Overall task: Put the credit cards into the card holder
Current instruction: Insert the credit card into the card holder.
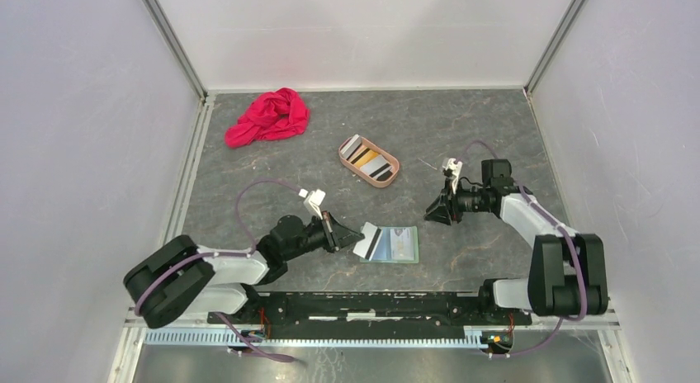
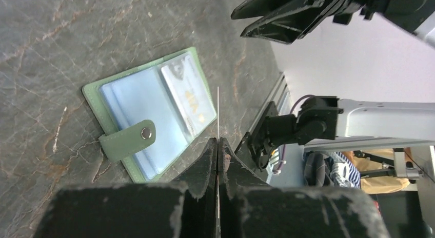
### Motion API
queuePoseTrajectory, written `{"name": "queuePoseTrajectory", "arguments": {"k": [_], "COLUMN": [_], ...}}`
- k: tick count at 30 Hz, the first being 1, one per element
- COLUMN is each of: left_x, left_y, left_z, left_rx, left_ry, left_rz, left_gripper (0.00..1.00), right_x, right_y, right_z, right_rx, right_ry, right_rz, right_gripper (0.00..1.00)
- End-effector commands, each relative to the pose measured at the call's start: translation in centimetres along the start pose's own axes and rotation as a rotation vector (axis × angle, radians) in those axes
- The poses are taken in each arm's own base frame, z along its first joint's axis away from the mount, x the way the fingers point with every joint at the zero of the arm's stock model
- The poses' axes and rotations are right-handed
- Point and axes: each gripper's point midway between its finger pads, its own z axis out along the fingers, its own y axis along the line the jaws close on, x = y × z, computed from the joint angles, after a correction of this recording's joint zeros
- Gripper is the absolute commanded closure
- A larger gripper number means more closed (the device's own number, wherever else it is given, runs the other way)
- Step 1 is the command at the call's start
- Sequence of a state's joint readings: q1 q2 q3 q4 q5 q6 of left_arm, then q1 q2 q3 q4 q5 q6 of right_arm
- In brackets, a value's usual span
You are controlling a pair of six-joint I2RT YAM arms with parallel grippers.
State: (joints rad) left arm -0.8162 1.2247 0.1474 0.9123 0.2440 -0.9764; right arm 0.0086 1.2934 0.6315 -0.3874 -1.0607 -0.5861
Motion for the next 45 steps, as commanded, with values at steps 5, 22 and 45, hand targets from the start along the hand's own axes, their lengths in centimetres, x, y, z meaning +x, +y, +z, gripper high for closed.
{"name": "queuePoseTrajectory", "arguments": {"k": [5,22,45], "left_x": [0.8,2.0,2.9], "left_y": [-0.2,3.1,4.8], "left_z": [3.8,5.0,5.8], "left_rx": [-0.005,-0.094,-0.148], "left_ry": [0.018,0.021,0.038], "left_rz": [-0.038,-0.097,-0.153], "left_gripper": [0.98,0.98,0.98], "right_x": [1.7,3.8,5.4], "right_y": [0.9,1.7,1.4], "right_z": [2.1,4.0,4.5], "right_rx": [-0.081,-0.123,-0.102], "right_ry": [0.105,0.208,0.282], "right_rz": [0.042,0.093,0.111], "right_gripper": [0.64,0.67,0.67]}}
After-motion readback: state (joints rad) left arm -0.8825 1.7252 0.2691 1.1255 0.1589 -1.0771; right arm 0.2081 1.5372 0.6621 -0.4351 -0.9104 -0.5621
